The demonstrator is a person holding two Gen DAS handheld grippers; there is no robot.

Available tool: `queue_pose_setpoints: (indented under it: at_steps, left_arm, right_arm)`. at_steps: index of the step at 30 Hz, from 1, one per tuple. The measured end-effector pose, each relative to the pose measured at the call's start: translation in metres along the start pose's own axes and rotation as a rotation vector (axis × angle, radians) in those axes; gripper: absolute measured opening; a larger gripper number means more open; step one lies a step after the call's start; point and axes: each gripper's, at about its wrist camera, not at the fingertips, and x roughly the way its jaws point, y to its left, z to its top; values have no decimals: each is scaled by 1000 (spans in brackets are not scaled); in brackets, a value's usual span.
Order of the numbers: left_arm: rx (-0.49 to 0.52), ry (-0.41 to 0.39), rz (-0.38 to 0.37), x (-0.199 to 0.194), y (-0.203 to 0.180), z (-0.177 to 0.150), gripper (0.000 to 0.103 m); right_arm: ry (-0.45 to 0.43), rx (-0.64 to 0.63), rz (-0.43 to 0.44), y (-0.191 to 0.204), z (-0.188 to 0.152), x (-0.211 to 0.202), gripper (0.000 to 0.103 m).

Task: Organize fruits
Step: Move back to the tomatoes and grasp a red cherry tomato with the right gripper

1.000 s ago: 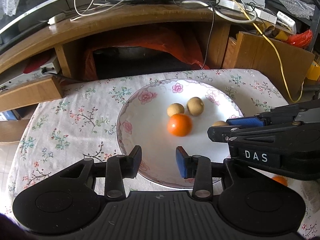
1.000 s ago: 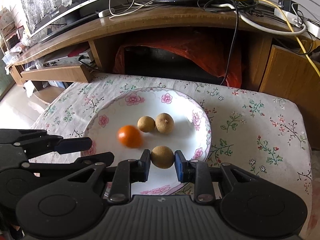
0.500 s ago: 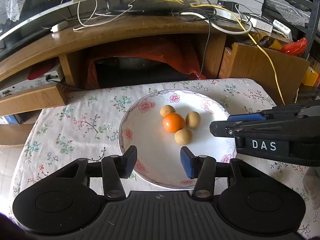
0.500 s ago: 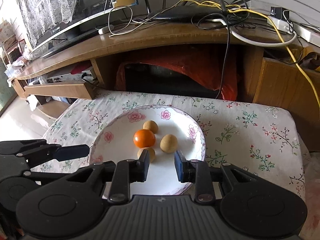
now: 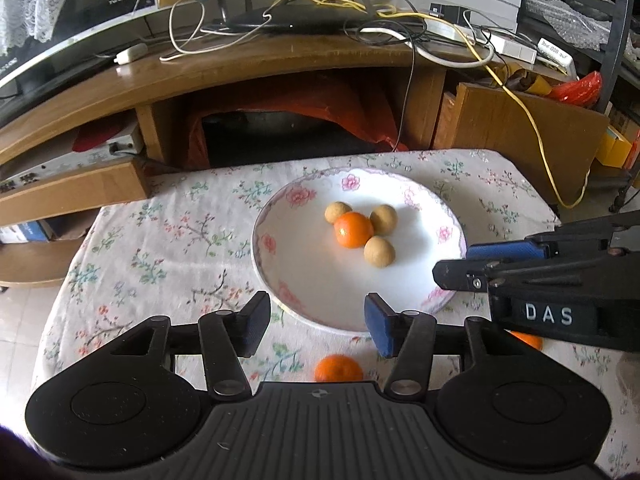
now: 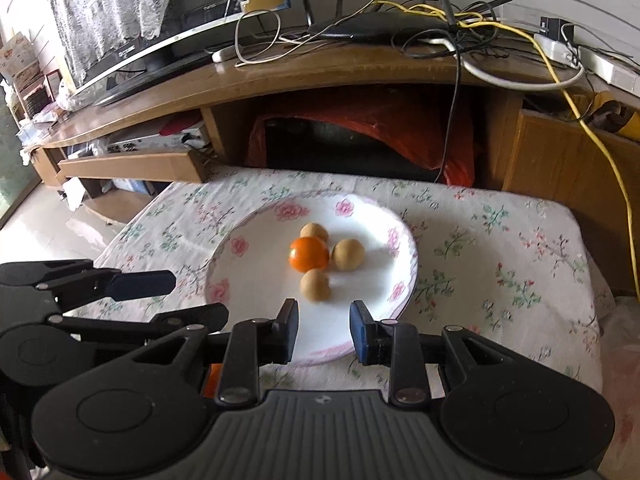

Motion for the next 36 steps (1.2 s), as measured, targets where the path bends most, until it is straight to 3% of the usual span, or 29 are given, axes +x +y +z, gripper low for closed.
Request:
queue_pose_setpoints:
  at_steps: [13, 21, 25, 36]
  left_arm:
    - [-42, 30, -15, -23, 13, -25, 64]
    - [-65, 43, -24, -28, 25, -36, 64]
    - [-73, 50, -34, -28, 29, -39, 64]
    - [-56, 79, -71, -27, 28, -47, 65]
  right_arm:
    - [114, -79, 39, 26, -42, 3, 28]
    - [175, -167, 125, 41, -51, 11, 28]
    - [206, -200, 122, 44, -56, 21, 28]
    - [174, -274, 126, 53, -56, 35, 28]
